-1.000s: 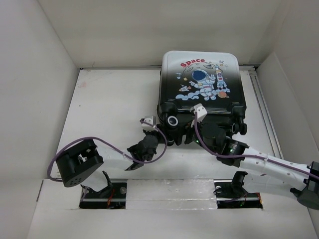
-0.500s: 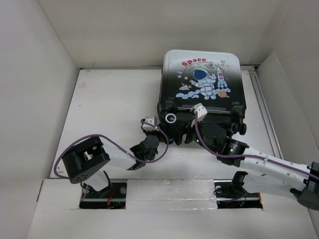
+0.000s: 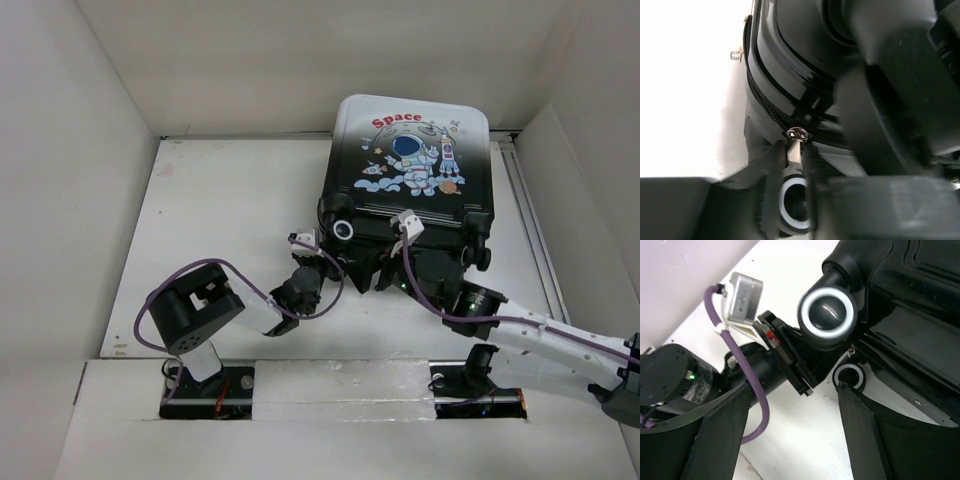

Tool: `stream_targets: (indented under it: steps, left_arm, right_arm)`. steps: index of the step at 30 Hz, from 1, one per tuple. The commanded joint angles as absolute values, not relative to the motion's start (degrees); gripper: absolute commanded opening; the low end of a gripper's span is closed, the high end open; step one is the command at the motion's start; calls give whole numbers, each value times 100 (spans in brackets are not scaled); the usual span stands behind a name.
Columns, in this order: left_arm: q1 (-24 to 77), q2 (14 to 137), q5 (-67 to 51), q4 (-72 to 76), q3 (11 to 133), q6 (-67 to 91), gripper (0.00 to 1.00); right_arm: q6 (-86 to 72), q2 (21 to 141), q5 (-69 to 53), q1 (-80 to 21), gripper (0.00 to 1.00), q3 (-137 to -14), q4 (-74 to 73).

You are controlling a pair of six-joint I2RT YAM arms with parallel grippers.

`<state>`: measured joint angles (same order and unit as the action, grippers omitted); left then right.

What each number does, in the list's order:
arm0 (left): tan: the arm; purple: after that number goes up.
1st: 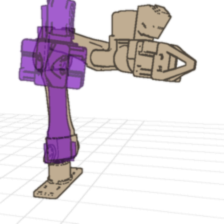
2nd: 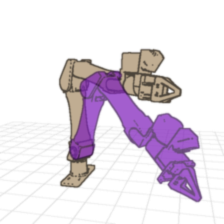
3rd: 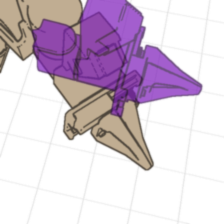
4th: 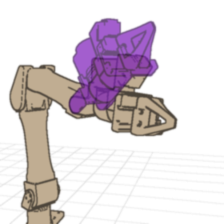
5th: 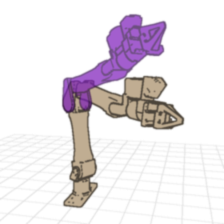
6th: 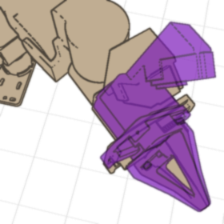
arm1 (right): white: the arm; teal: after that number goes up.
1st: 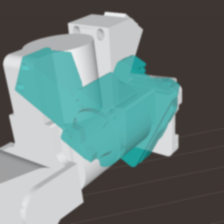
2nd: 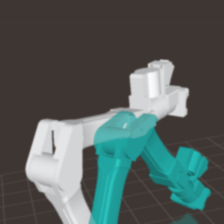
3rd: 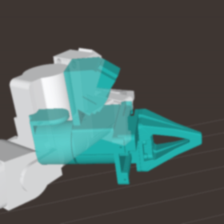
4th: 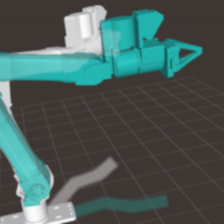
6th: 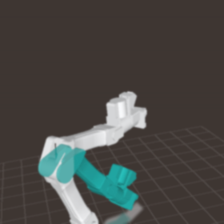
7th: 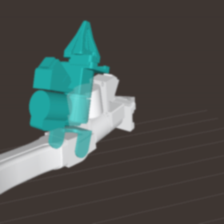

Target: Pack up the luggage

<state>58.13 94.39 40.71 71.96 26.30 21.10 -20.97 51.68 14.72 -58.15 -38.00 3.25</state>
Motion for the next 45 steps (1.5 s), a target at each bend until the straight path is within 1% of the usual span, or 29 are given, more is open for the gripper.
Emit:
stream_targets:
  steps: [1,2,5,10,14,15,18,24,30,31,34,35,37,39,40,45]
  left_arm:
    - [5722,9527,4254,7840,2812,1811,13]
    - [5722,9527,4254,7840,2812,1758,0]
    - [5722,9527,4307,7988,2752,1644,0]
    - [5722,9255,4359,7989,2558,1529,0]
    - [5722,9255,4359,7989,2558,1582,0]
    - [5722,9255,4359,7989,2505,1643,0]
    - [5722,9308,4359,7989,2505,1696,0]
    - [5722,9202,4307,7989,2444,1749,0]
    - [5722,9149,4307,7937,2391,1854,0]
    - [5722,9149,4307,7937,2338,1907,0]
    - [5722,9088,4376,7884,2338,1907,0]
    - [5722,9088,4377,7884,2338,1907,0]
    - [5722,9088,4438,7884,2338,1846,0]
    - [5669,9088,4543,7884,2338,1784,0]
    - [5669,9088,4544,7884,2338,1784,0]
    - [5178,8878,4544,7595,2224,1854,0]
  right_arm:
    - [-2171,5001,1529,-5740,76,-3779,642]
    - [-2171,4949,1529,-5739,76,-3779,642]
    - [-2171,4948,1529,-5634,76,-3779,642]
    - [-2416,5387,1478,-5318,82,-3885,913]
    - [-2540,6037,1406,-5072,87,-4271,1116]
    - [-2540,6160,1406,-5071,87,-4358,1195]
    - [-2592,6756,1477,-5071,91,-4850,1195]
    - [-2839,7198,1012,-5071,92,-4991,1819]
    - [-3111,7725,1230,-5019,92,-5194,1872]
    - [-3111,7795,1230,-5019,87,-5194,1872]
    - [-3164,7849,1230,-5019,75,-5194,1934]
    - [-3164,7901,1230,-4966,62,-5194,1934]
    - [-3164,7901,1169,-4966,29,-5073,2048]
    - [-3164,7744,1116,-4913,6,-4949,2145]
    - [-3164,7674,1116,-4913,0,-4896,2145]
    - [-2901,6911,1187,-4913,0,-4386,2075]
